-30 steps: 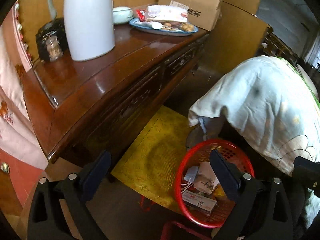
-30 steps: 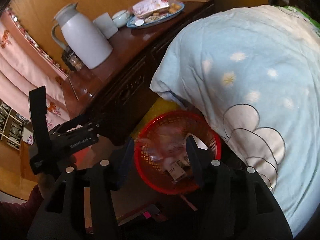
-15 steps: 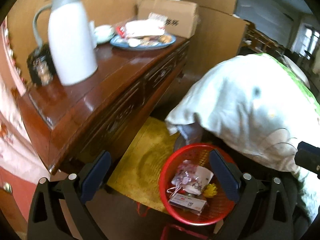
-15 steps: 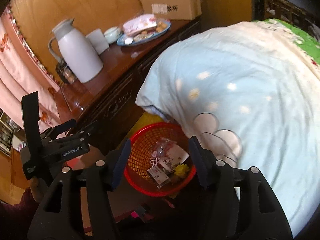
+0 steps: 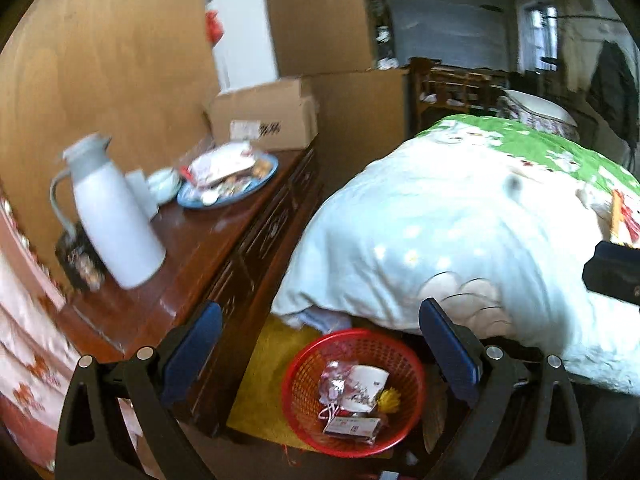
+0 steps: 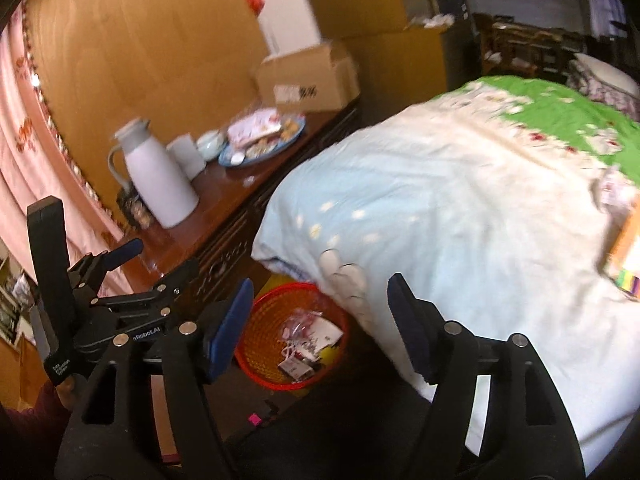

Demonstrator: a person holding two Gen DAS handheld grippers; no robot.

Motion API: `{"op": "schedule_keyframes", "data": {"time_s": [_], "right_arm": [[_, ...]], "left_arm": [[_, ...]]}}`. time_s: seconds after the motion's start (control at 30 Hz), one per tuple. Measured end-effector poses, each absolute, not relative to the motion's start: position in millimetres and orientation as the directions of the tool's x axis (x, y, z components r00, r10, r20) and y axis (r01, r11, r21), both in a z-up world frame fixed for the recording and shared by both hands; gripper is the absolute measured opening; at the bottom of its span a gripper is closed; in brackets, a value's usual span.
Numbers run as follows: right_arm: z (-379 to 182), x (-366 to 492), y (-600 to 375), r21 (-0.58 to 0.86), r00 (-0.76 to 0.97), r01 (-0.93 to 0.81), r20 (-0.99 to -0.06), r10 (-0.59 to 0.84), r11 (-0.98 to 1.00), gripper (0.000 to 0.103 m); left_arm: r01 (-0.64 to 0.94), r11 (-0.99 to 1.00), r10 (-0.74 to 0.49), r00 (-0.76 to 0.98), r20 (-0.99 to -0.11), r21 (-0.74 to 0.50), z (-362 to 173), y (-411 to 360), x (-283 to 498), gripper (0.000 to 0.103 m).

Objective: Collect trash
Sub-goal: 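Return both tools over the bed toward the remaining trash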

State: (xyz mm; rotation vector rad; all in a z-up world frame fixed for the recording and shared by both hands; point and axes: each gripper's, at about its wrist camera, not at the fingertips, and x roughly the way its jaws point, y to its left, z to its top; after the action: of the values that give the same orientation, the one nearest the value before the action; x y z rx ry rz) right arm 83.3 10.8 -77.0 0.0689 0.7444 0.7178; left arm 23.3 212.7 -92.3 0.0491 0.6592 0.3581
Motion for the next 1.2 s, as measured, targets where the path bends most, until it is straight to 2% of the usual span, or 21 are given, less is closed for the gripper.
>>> {"op": "schedule_keyframes", "data": {"time_s": [0.27,0.5,0.77,1.1,1.2], "right_arm": [[-72.0,86.3,-74.9,0.34,0.615,-0.465,-0.54,0.574,0.818,0.073],[-77.8,114.3,-138.2,0.329,0.708,-0.326,-0.537,0.459,0.886,0.074],[-112.8,149.4,-209.2,0.302,0.752,-0.109,-0.598,0.277,0.947,0.076],[-154.7,170.4,-267.8,0.252,0.751,0.086,-0.652,0.104,0.964,0.076],[-165.6,176.0,-278.2,0.286,0.736,0.112,-0.667,0.114,0.952,0.076]], "left_arm": [[-0.2,0.953,0.296,0.782,-0.549,0.229,-77.2,139.5,37.4,0.097],[-0.064,0.967,0.196,0.804,-0.562,0.246,-84.3,74.0,79.2,0.097],[0.094,0.959,0.092,0.792,-0.603,0.269,-114.4,2.4,137.7,0.097],[0.172,0.95,0.043,0.752,-0.658,0.26,-145.1,-42.0,187.1,0.097],[0.185,0.946,0.04,0.746,-0.664,0.265,-150.1,-50.1,199.4,0.097]]}}
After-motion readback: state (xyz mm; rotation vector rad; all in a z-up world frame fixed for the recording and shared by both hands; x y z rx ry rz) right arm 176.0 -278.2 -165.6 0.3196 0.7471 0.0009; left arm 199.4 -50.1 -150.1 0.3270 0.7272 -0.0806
